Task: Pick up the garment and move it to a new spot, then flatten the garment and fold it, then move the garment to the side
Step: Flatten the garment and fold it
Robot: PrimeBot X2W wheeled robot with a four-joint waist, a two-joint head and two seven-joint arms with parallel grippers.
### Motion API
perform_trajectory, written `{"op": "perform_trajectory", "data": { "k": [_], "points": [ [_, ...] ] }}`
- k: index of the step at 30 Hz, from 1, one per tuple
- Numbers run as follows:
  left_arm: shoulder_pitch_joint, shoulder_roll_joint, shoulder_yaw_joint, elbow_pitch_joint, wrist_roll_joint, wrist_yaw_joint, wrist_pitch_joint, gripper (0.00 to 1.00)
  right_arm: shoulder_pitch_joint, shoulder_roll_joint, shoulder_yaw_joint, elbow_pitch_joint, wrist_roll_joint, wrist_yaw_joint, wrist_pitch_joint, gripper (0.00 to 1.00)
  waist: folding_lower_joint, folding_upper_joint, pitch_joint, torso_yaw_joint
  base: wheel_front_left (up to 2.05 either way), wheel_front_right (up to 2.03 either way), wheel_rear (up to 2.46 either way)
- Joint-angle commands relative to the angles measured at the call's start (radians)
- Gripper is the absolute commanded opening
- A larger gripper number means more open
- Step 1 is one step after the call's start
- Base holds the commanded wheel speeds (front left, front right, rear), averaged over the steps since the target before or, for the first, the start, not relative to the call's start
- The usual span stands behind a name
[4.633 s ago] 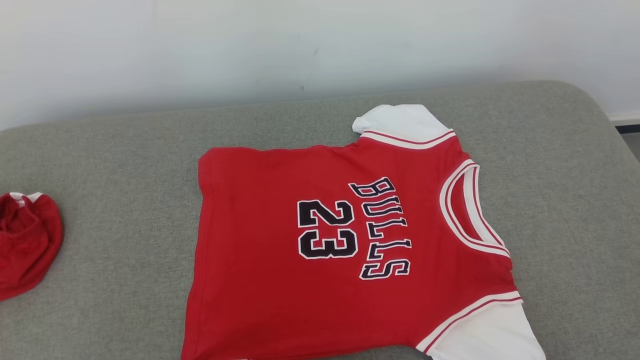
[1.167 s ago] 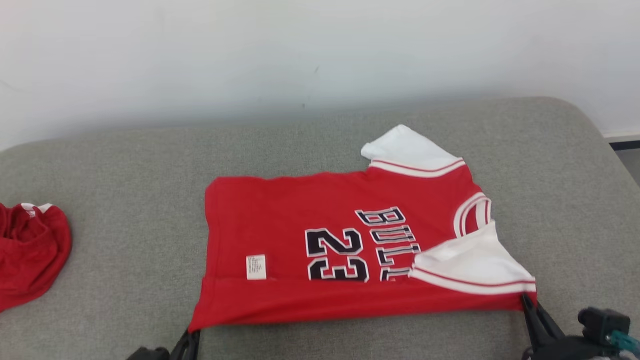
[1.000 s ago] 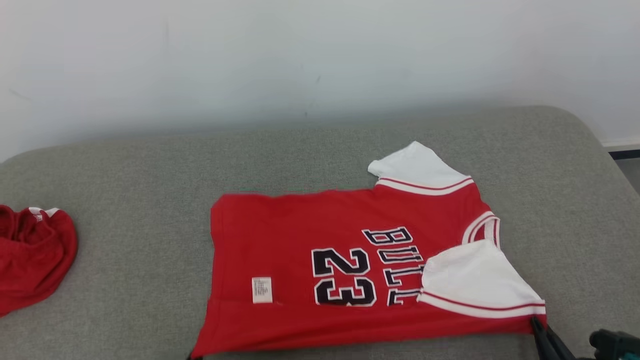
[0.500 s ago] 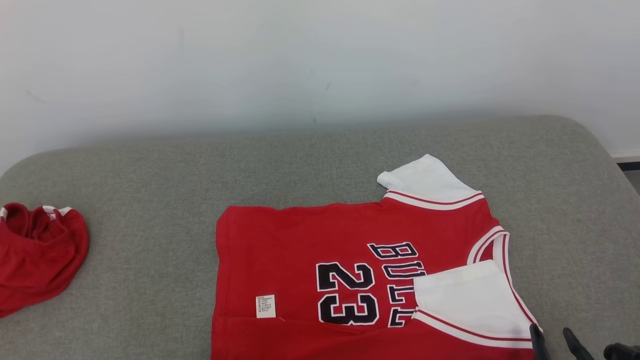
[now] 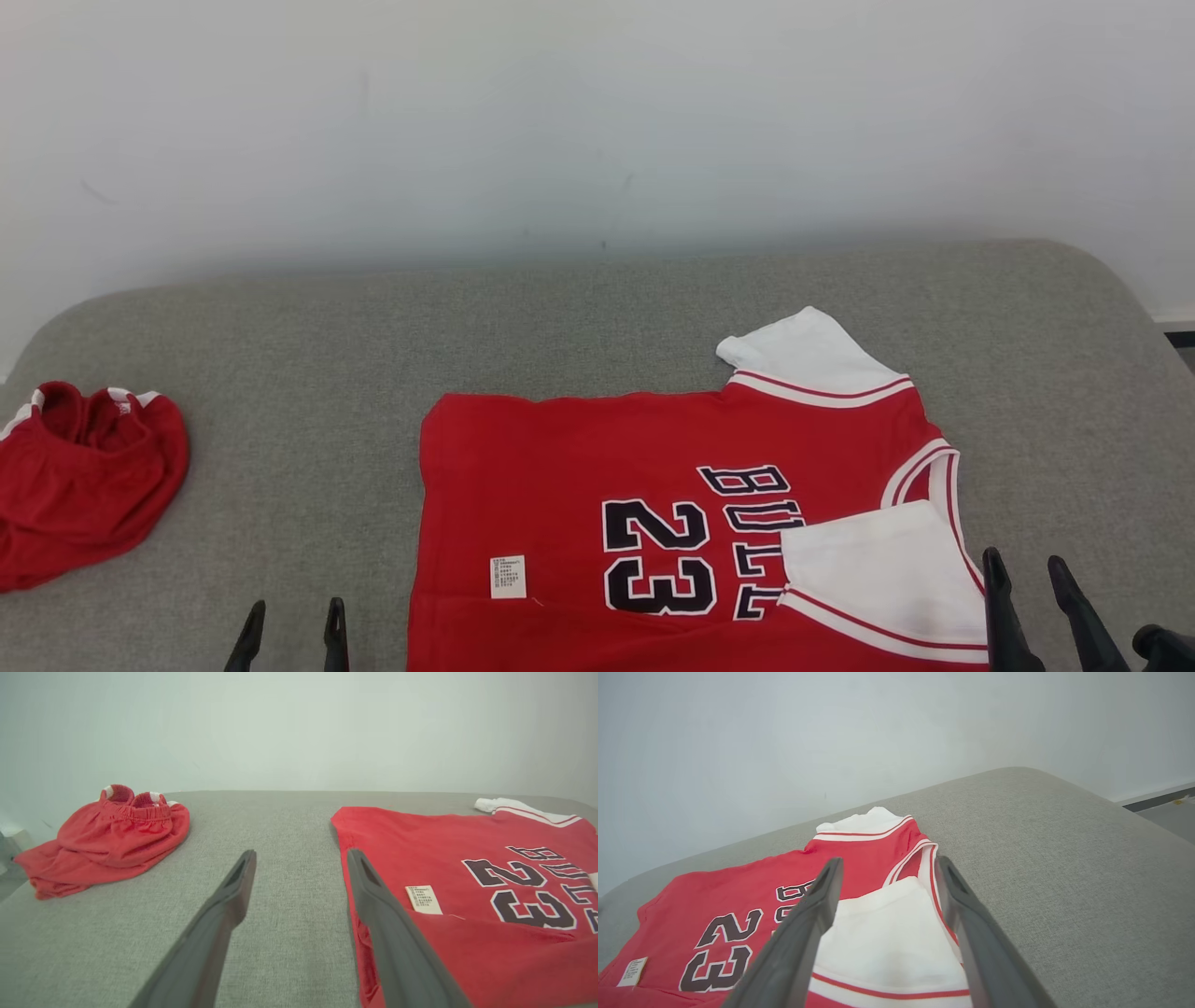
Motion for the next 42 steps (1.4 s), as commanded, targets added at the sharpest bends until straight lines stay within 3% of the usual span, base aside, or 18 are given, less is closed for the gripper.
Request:
{"op": "perform_trajectory", "data": {
  "k": [1,9,29,36,42],
  "points": [
    [0.006,-0.008,0.007,-0.020,0.022,0.006,-0.003,1.00,-0.005,0.009,0.001,-0.002,-0.006,-0.002,-0.015,1.00,0.0000,0.0001,-0.005,0.002,0.00,0.00,0.00],
    [-0.017,-0.018,0.055,-0.070,0.096,0.015,-0.003,1.00,-0.026,0.028,0.048,0.027,-0.048,-0.002,-0.086,1.00,0.0000,0.0001,-0.022,0.003,0.00,0.00,0.00],
    [-0.070,-0.055,0.120,0.047,0.107,-0.062,-0.003,1.00,-0.098,0.063,0.083,0.167,-0.068,-0.002,-0.152,1.00,0.0000,0.0001,-0.032,0.008,0.00,0.00,0.00],
    [-0.166,-0.025,0.136,0.109,0.085,-0.095,-0.003,1.00,-0.227,0.016,0.116,0.244,-0.063,-0.002,-0.150,1.00,0.0000,0.0001,-0.004,-0.021,0.00,0.00,0.00],
    [-0.347,0.025,0.089,0.215,0.065,-0.116,0.009,1.00,-0.427,-0.038,0.156,0.349,-0.038,-0.002,-0.125,1.00,0.0000,0.0001,0.064,-0.038,0.00,0.00,0.00]
  ]
}}
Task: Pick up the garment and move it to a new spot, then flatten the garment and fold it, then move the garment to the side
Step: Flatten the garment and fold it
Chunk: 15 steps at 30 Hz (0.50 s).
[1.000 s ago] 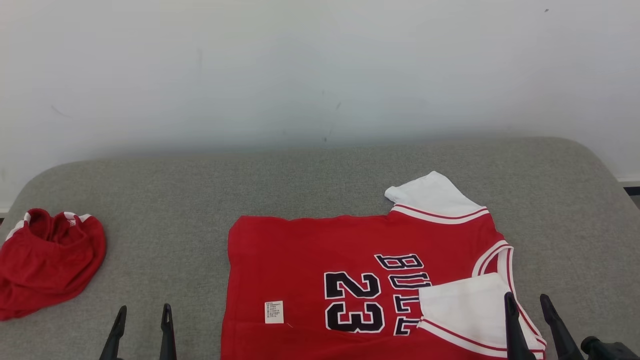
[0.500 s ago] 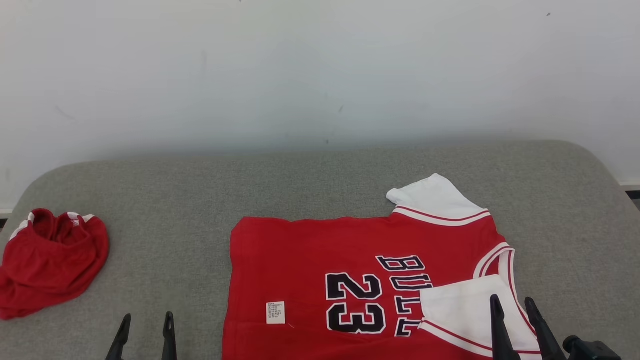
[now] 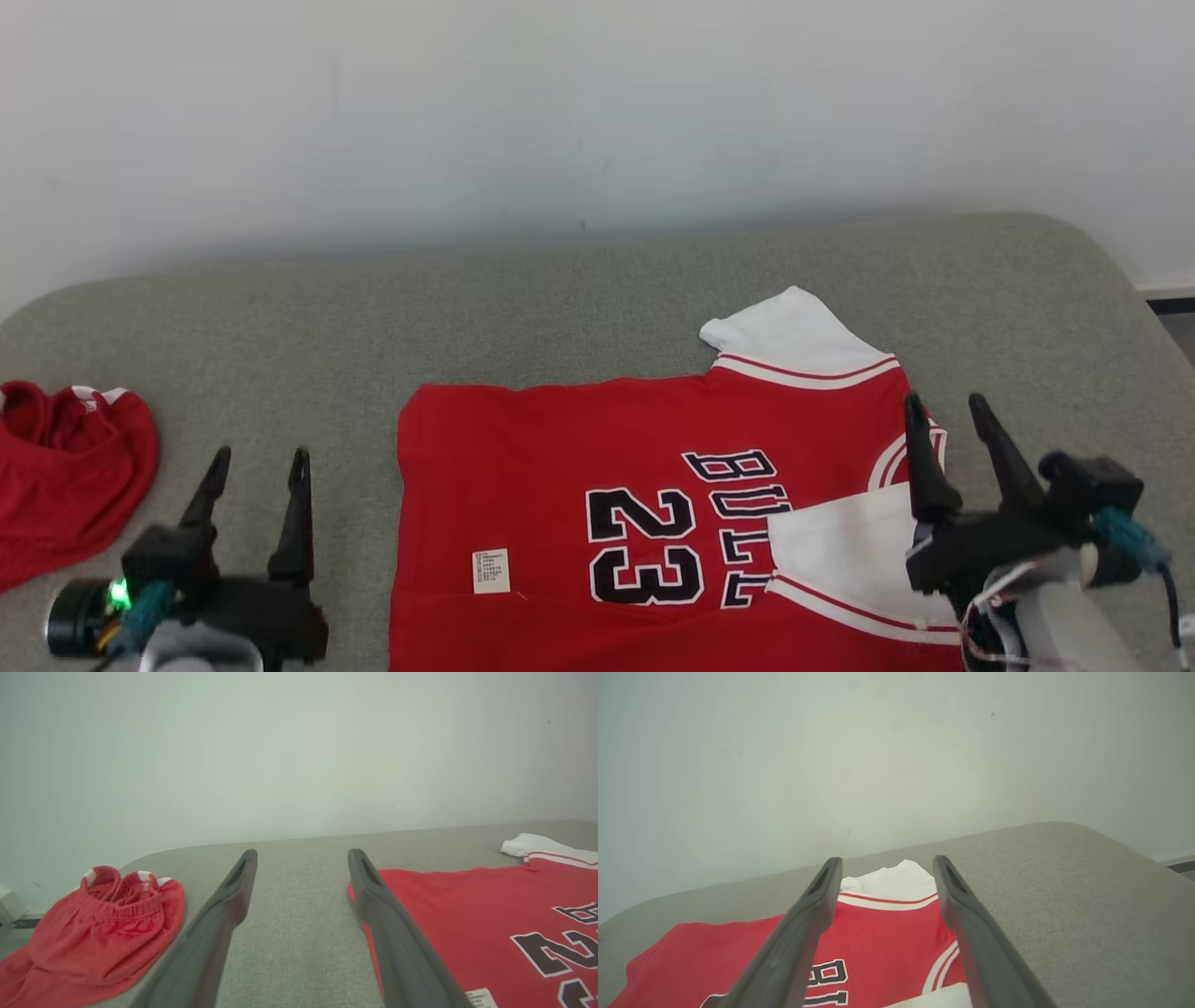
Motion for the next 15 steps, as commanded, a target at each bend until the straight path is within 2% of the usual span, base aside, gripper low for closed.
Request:
{"op": "perform_trajectory", "data": {
  "k": [1,4,8,15],
  "points": [
    [-0.072,0.015,-0.016,0.017,-0.010,-0.006,0.015,1.00,-0.071,-0.020,0.017,0.023,0.000,-0.002,0.009,1.00,-0.0001,-0.0001,0.065,-0.015,0.00,0.00,0.00],
    [-0.193,0.035,-0.043,0.065,-0.054,-0.013,0.053,1.00,-0.205,-0.044,0.046,0.087,0.005,-0.002,0.017,1.00,-0.0001,-0.0001,0.142,-0.025,0.00,0.00,0.00],
    [-0.341,0.066,-0.128,0.122,-0.107,-0.012,0.110,1.00,-0.365,-0.061,0.080,0.179,0.007,-0.002,0.012,1.00,-0.0001,-0.0001,0.224,-0.035,0.00,0.00,0.00],
    [-0.480,0.109,-0.248,0.242,-0.218,-0.012,0.176,1.00,-0.517,-0.062,0.141,0.310,0.010,-0.002,-0.009,1.00,-0.0001,-0.0001,0.279,-0.044,0.00,0.00,0.00]
  ]
}}
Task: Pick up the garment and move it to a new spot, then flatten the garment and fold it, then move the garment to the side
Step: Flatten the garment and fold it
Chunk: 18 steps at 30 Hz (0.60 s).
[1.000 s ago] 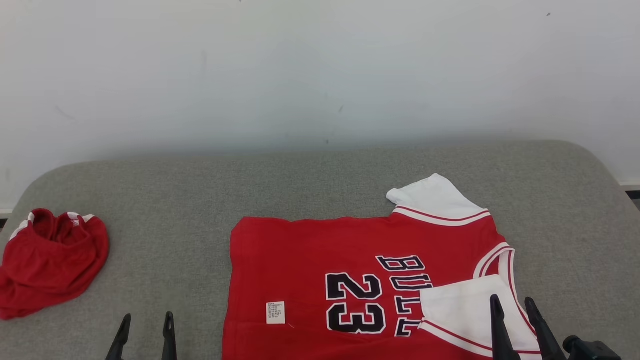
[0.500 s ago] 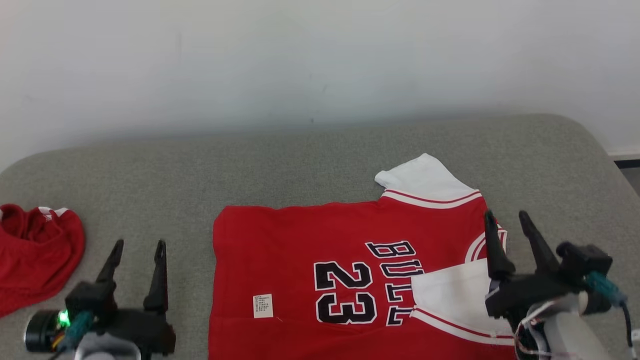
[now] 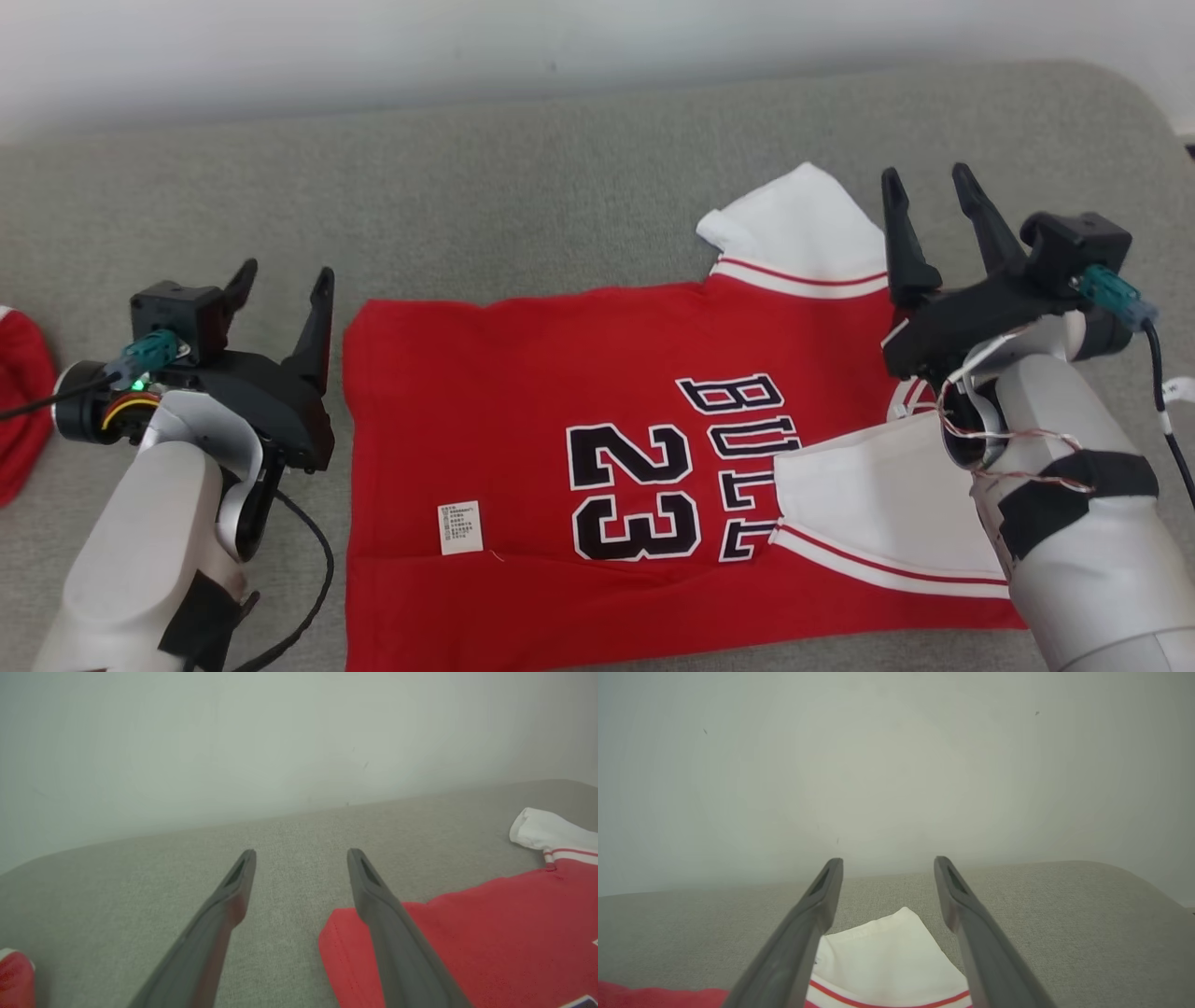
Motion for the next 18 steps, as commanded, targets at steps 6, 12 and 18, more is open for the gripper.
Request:
{"op": "perform_trajectory", "data": {
  "k": [6,12,18],
  "points": [
    [-0.058,0.027,-0.078,0.099,-0.109,0.000,0.052,1.00,-0.080,0.005,0.042,0.091,0.016,-0.002,-0.016,1.00,-0.0004,-0.0002,0.058,-0.028,0.00,0.00,0.00],
    [-0.084,0.059,-0.141,0.129,-0.225,0.000,0.093,1.00,-0.142,0.002,0.087,0.171,0.014,-0.002,-0.018,1.00,-0.0004,-0.0002,0.071,-0.035,0.00,0.00,0.00],
    [-0.124,0.064,-0.199,0.154,-0.283,0.000,0.105,1.00,-0.194,0.005,0.107,0.201,0.010,-0.002,-0.017,1.00,-0.0004,-0.0002,0.098,-0.033,0.00,0.00,0.00]
  ]
}}
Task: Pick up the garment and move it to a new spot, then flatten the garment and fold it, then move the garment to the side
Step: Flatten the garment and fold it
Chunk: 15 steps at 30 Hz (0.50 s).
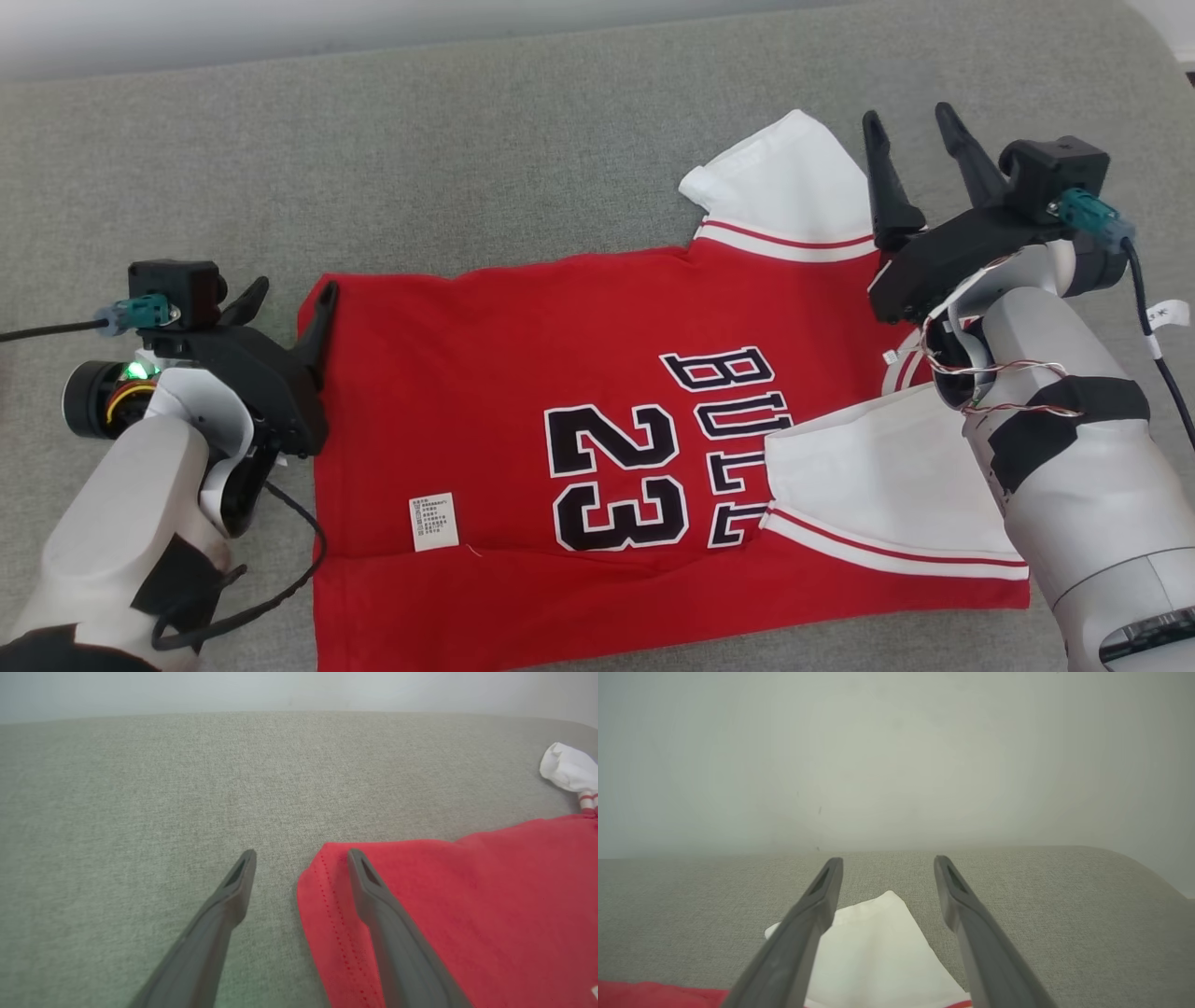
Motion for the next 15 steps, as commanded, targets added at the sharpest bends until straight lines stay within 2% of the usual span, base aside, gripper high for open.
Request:
{"op": "perform_trajectory", "data": {
  "k": [1,13,14,15],
  "points": [
    [-0.016,0.000,-0.006,0.009,-0.006,0.001,0.001,1.00,-0.007,0.006,0.008,0.007,-0.007,-0.002,-0.001,1.00,-0.0001,-0.0002,0.008,0.000,0.00,0.00,0.00],
    [-0.069,-0.026,-0.091,0.079,-0.113,0.001,0.042,1.00,-0.082,0.002,0.053,0.095,-0.018,-0.002,-0.001,1.00,-0.0001,-0.0002,0.043,0.010,0.00,0.00,0.00],
    [-0.073,-0.029,-0.097,0.083,-0.118,0.001,0.042,0.78,-0.085,0.002,0.057,0.100,-0.020,-0.002,-0.001,1.00,-0.0001,-0.0002,0.045,0.012,0.00,0.00,0.00],
    [-0.076,-0.032,-0.102,0.087,-0.125,0.001,0.043,0.35,-0.089,0.000,0.062,0.105,-0.021,-0.002,-0.001,1.00,-0.0001,-0.0002,0.047,0.013,0.00,0.00,0.00]
  ]
}}
